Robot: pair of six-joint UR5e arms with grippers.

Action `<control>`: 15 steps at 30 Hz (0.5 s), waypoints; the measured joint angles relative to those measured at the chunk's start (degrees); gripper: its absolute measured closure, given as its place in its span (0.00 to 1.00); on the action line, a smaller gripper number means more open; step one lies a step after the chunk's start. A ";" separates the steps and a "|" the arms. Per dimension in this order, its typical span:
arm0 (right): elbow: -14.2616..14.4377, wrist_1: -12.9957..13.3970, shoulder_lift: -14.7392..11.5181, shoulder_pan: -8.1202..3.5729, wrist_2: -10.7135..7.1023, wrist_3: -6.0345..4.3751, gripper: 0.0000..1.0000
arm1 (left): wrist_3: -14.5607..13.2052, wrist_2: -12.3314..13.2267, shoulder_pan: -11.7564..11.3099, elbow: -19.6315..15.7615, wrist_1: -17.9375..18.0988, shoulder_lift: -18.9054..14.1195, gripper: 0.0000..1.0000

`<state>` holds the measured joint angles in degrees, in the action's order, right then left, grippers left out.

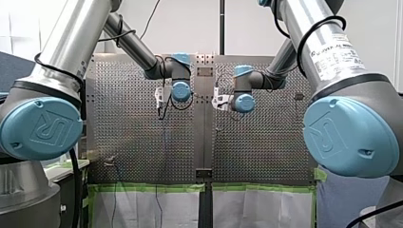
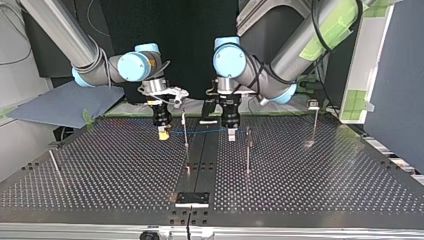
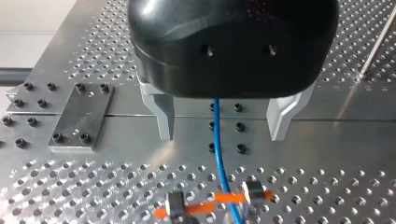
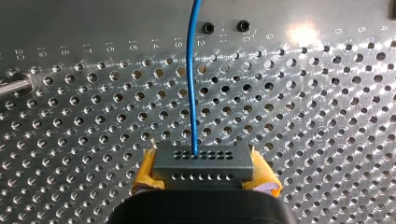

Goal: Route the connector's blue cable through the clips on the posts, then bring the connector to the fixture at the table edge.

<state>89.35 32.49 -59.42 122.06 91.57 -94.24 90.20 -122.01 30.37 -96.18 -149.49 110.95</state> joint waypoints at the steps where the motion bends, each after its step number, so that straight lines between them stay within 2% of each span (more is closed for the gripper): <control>1: 0.00 -0.02 -0.01 0.00 0.00 0.00 1.00 | -0.06 0.08 0.11 0.01 0.17 0.00 0.02; 4: 0.00 -0.09 -0.02 0.00 -0.04 0.00 1.00 | -0.17 0.30 0.33 0.02 0.48 0.00 0.02; 5: 0.01 -0.10 -0.01 0.00 -0.04 0.00 1.00 | -0.17 0.36 0.35 0.02 0.54 0.00 0.05; 6: 0.00 -0.12 -0.01 0.01 -0.05 0.00 1.00 | -0.18 0.42 0.38 0.01 0.58 0.00 0.14; 7: 0.00 -0.14 -0.01 0.01 -0.04 0.00 1.00 | -0.19 0.46 0.39 0.00 0.59 0.00 0.14; 8: 0.01 -0.17 -0.01 0.01 -0.04 0.00 1.00 | -0.19 0.49 0.41 0.00 0.58 0.00 0.24; 9: 0.00 -0.18 -0.02 0.01 -0.04 0.00 1.00 | -0.19 0.53 0.44 0.00 0.56 0.00 0.39; 10: 0.00 -0.19 -0.02 0.01 -0.04 0.01 1.00 | -0.19 0.55 0.46 -0.01 0.54 0.00 0.39; 12: 0.02 -0.21 -0.03 0.03 -0.03 0.01 1.00 | -0.13 0.68 0.48 -0.01 0.48 0.00 0.65; 13: 0.01 -0.21 -0.03 0.04 -0.03 0.00 1.00 | -0.09 0.75 0.49 -0.02 0.46 0.00 0.65; 15: 0.01 -0.23 -0.03 0.04 -0.03 0.00 1.00 | -0.03 0.82 0.50 -0.03 0.44 0.00 0.79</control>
<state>89.36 32.25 -59.45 122.10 91.55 -94.24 90.17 -121.19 30.87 -96.21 -149.06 110.94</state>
